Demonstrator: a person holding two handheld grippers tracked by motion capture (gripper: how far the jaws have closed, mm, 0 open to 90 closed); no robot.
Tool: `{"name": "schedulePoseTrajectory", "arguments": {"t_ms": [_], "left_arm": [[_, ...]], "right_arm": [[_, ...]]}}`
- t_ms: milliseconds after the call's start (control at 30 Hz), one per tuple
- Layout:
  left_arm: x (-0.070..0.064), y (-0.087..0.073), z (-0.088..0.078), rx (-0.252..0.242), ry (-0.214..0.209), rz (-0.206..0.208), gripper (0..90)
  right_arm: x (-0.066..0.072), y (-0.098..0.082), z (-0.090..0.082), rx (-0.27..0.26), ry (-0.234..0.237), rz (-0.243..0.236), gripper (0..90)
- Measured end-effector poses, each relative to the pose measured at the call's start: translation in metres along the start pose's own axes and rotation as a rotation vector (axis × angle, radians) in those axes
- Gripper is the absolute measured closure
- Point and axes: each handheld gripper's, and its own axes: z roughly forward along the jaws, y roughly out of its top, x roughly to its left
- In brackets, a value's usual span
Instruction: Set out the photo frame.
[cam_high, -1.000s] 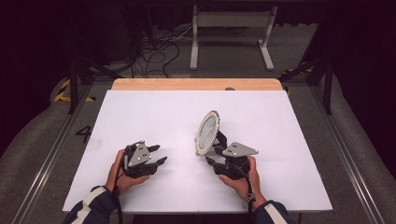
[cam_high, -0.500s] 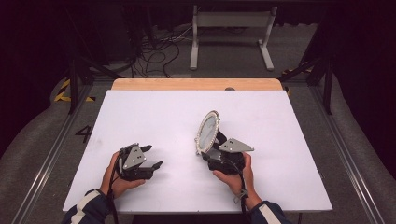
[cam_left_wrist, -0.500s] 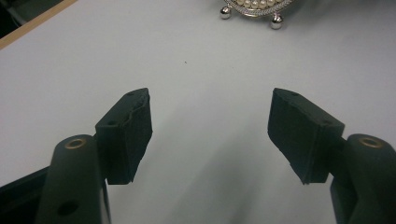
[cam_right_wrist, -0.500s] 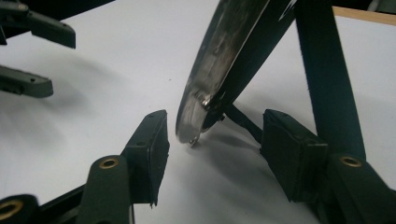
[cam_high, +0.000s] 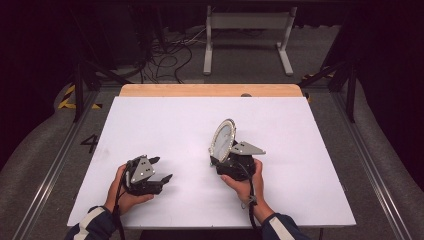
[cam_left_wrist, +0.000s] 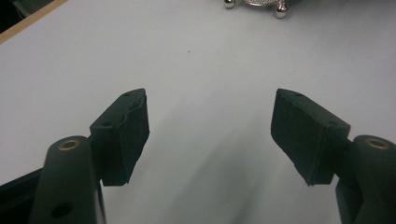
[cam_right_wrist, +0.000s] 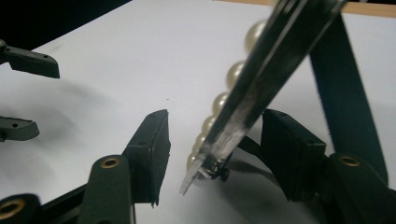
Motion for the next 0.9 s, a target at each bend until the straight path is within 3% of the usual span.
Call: {"name": "schedulePoseTrajectory", "arguments": {"t_ms": [167, 233, 300, 567, 900], "left_arm": [[-0.001, -0.001, -0.001, 0.004, 0.0, 0.007, 28.4], [-0.002, -0.001, -0.001, 0.006, -0.001, 0.003, 28.3], [-0.001, -0.001, -0.001, 0.005, -0.004, 0.006, 28.1], [-0.003, 0.0, 0.002, 0.012, -0.014, 0.016, 27.4], [-0.004, 0.001, 0.003, 0.011, -0.024, 0.016, 26.4]], "right_arm": [[-0.005, -0.002, 0.005, -0.004, -0.011, 0.029, 49.9], [-0.006, -0.002, 0.005, 0.006, 0.015, 0.033, 54.6], [-0.005, -0.002, 0.004, 0.008, 0.025, 0.011, 57.1], [-0.013, -0.002, -0.001, 0.045, 0.068, 0.0, 65.6], [-0.021, -0.002, -0.007, 0.067, 0.108, -0.016, 68.9]]}}
